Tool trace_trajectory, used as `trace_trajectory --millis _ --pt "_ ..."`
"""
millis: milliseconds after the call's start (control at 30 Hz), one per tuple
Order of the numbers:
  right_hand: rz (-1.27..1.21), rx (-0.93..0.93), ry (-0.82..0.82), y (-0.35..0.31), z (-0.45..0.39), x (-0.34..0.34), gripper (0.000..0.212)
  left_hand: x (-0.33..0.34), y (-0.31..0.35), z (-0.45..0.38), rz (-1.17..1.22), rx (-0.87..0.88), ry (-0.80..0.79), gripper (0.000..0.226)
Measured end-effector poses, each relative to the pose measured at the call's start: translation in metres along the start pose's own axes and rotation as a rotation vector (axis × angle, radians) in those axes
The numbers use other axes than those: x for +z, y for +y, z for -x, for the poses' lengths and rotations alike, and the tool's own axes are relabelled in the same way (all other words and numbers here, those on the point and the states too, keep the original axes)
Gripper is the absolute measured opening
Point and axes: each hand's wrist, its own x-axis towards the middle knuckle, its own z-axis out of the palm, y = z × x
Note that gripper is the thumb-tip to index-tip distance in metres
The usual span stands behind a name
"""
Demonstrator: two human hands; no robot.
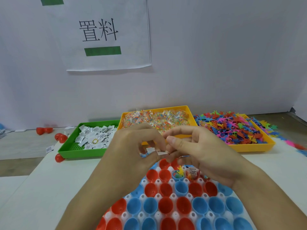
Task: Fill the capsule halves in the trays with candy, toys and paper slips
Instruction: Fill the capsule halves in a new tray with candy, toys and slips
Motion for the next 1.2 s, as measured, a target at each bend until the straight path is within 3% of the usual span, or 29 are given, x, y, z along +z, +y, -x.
trace_trajectory --millis 200,333,400,467,567,1000,1200 --pt "-0.02 0.035 -0.033 -0.001 0.0 -0.004 0.035 0.002 0.001 0.0 -0.012 0.021 -0.011 0.03" --pt "0.044 -0.002 0.003 0.001 -0.001 -0.006 0.023 0.001 0.001 0.001 0.008 0.001 -0.004 0.028" --pt "0.249 -0.037 0.105 0.004 -0.002 -0.012 0.02 0.001 -0.001 0.001 0.008 -0.028 0.003 0.026" --pt "0.608 -0.068 0.227 0.01 -0.005 -0.019 0.017 -0.002 -0.003 0.001 -0.005 -0.041 0.023 0.025" --pt "0.902 -0.062 0.25 0.017 -0.008 -0.024 0.011 -0.006 -0.006 0.001 -0.027 -0.048 0.05 0.024" --pt "1.041 -0.062 0.178 0.031 -0.012 -0.02 0.014 -0.008 -0.008 0.002 0.001 -0.048 0.068 0.011" --pt "0.975 -0.087 0.175 0.029 -0.012 -0.018 0.013 -0.008 -0.008 0.002 0.006 -0.047 0.072 0.01"
